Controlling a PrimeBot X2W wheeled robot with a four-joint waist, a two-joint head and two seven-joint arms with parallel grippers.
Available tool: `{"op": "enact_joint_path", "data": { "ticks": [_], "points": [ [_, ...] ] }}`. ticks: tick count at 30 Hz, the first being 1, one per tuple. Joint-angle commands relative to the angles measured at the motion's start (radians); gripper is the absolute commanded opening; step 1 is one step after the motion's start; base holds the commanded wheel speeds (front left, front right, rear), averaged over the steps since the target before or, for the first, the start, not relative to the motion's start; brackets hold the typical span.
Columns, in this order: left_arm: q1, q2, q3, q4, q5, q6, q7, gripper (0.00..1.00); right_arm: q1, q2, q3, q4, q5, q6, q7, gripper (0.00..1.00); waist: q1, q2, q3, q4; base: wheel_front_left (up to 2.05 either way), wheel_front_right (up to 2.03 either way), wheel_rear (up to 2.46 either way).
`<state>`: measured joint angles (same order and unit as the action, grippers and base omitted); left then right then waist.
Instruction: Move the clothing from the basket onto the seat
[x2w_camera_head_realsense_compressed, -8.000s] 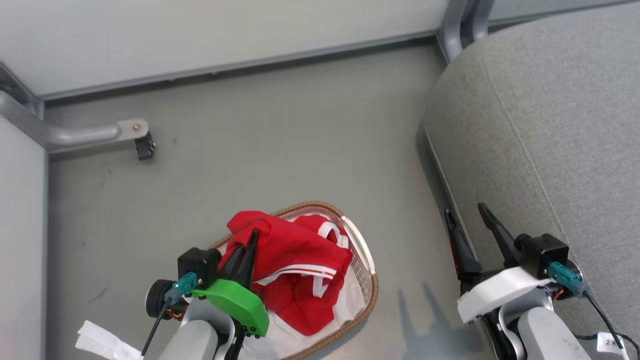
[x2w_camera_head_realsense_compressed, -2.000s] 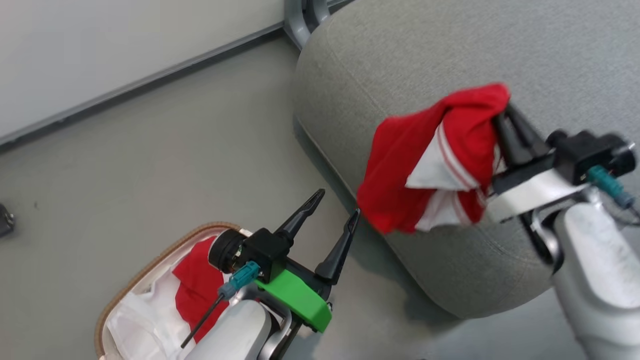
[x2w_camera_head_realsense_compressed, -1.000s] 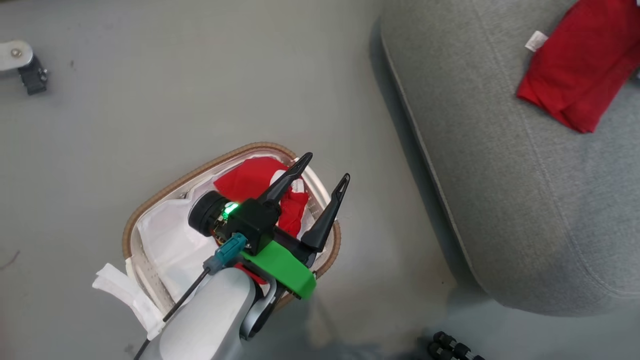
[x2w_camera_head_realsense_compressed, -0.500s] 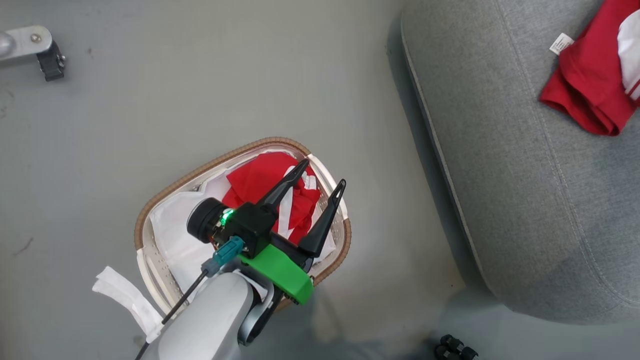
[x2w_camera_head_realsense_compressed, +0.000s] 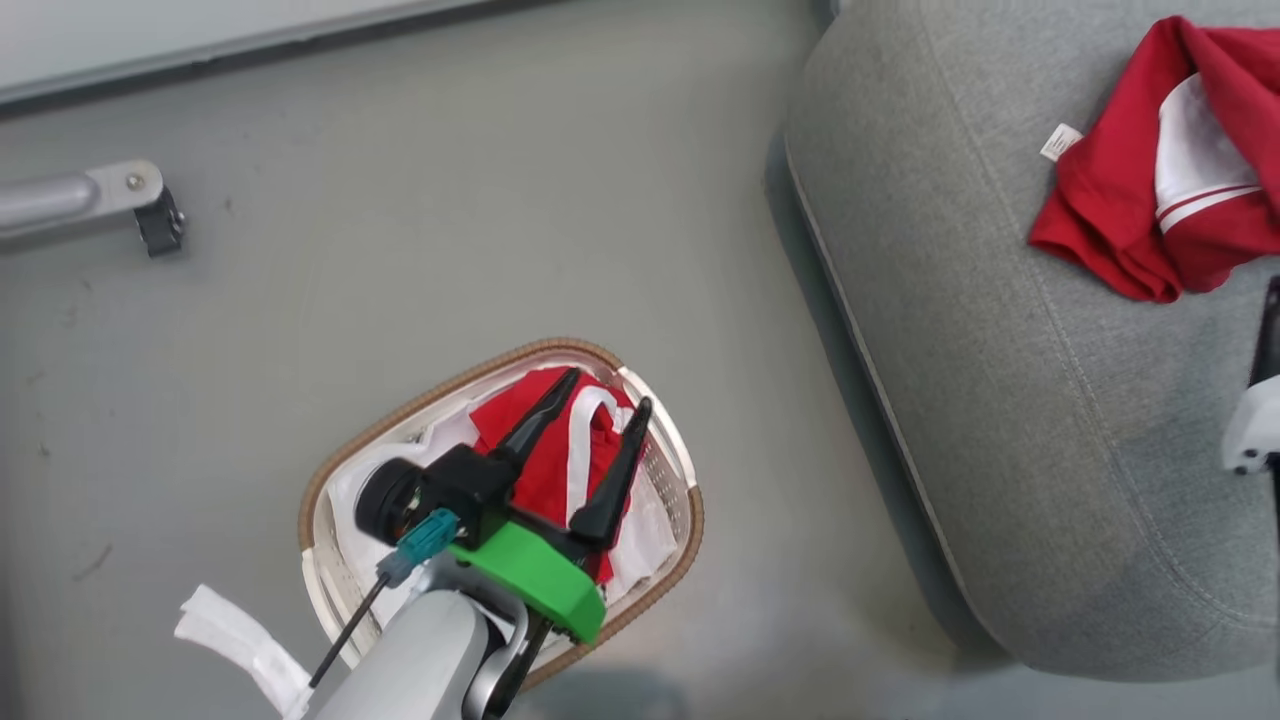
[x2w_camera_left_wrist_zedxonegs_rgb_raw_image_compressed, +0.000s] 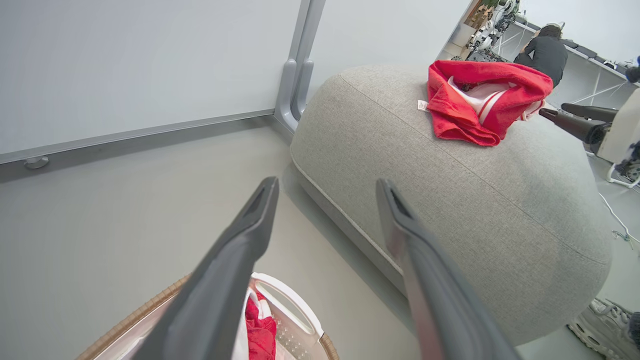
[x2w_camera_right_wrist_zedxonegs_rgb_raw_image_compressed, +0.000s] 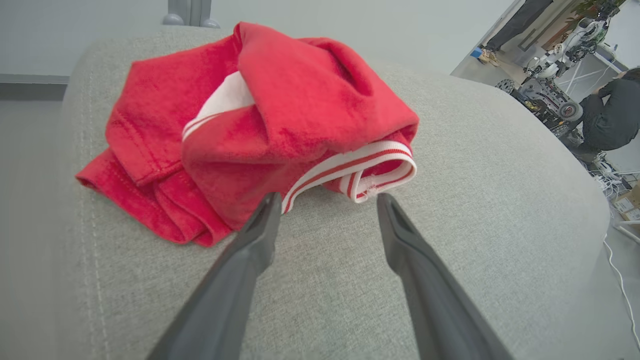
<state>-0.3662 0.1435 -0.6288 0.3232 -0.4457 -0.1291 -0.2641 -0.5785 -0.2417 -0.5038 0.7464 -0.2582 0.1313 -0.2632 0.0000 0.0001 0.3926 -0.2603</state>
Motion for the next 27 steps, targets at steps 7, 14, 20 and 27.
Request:
{"op": "enact_joint_path", "data": {
  "ticks": [7, 14, 20, 27],
  "points": [
    [0.089, -0.028, 0.129, 0.004, 0.041, -0.003, -0.001, 1.0, 0.084, 0.061, 0.159, -0.128, 0.118, -0.001, -0.002, 1.0, 0.0, -0.0001, -0.116, 0.018, 0.0, 0.0, 0.0],
    [0.148, -0.05, 0.244, 0.008, 0.086, -0.003, 0.0, 1.0, 0.138, 0.099, 0.333, -0.227, 0.226, -0.001, -0.002, 1.0, 0.0, -0.0001, -0.173, 0.063, 0.0, 0.0, 0.0],
    [0.184, -0.062, 0.331, 0.02, 0.129, -0.003, -0.001, 1.0, 0.189, 0.144, 0.405, -0.284, 0.283, -0.001, -0.002, 1.0, 0.0, -0.0001, -0.212, 0.098, 0.0, 0.0, 0.0],
    [0.229, -0.083, 0.483, 0.025, 0.186, -0.003, 0.0, 1.0, 0.253, 0.177, 0.441, -0.311, 0.312, -0.001, -0.002, 1.0, 0.0, -0.0001, -0.252, 0.127, 0.0, 0.0, 0.0]
  ]
}}
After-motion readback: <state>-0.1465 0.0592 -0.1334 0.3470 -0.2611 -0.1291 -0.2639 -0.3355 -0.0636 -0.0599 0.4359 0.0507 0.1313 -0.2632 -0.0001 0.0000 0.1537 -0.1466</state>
